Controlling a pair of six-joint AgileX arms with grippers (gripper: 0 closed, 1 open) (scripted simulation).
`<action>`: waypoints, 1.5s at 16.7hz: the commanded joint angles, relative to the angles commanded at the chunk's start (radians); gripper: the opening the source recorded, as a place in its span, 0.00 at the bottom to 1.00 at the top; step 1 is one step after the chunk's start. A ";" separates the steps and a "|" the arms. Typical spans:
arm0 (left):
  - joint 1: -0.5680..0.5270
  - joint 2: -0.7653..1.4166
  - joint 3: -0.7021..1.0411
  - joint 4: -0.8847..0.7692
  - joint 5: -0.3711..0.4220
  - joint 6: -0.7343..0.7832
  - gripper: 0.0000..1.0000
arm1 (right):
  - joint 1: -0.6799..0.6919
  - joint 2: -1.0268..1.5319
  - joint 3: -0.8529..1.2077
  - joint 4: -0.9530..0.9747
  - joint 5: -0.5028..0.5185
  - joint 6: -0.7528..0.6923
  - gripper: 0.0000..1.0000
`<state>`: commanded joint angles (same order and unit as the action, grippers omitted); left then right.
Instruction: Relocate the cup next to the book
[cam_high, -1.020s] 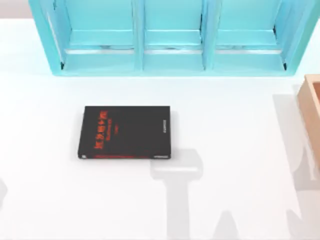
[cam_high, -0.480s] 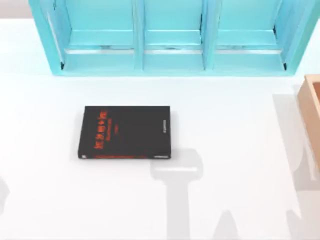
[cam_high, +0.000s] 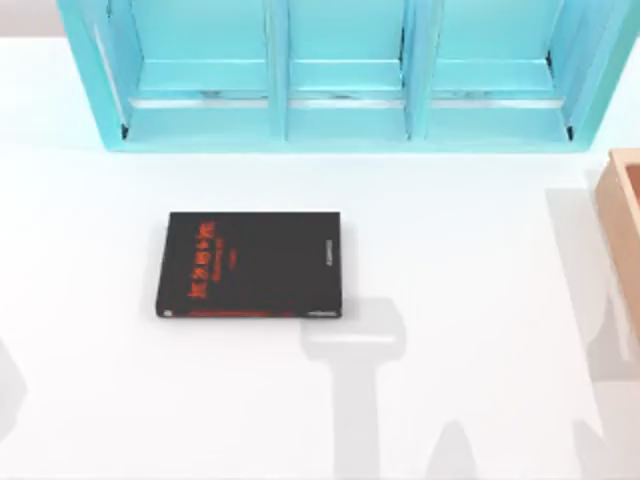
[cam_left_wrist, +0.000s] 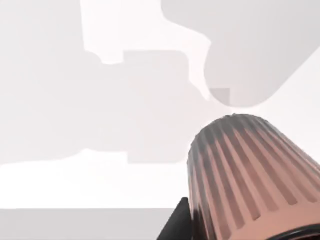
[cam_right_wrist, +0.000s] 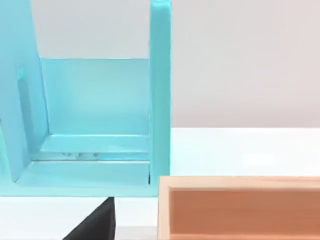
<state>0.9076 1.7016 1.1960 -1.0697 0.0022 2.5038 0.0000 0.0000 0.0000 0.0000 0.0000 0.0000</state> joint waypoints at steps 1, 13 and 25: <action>0.000 0.000 0.000 0.000 0.000 0.000 0.00 | 0.000 0.000 0.000 0.000 0.000 0.000 1.00; -0.289 0.167 0.269 -0.107 0.011 -0.696 0.00 | 0.000 0.000 0.000 0.000 0.000 0.000 1.00; -0.828 0.426 0.651 -0.288 0.049 -2.110 0.00 | 0.000 0.000 0.000 0.000 0.000 0.000 1.00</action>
<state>0.0794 2.1281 1.8472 -1.3572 0.0515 0.3940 0.0000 0.0000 0.0000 0.0000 0.0000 0.0000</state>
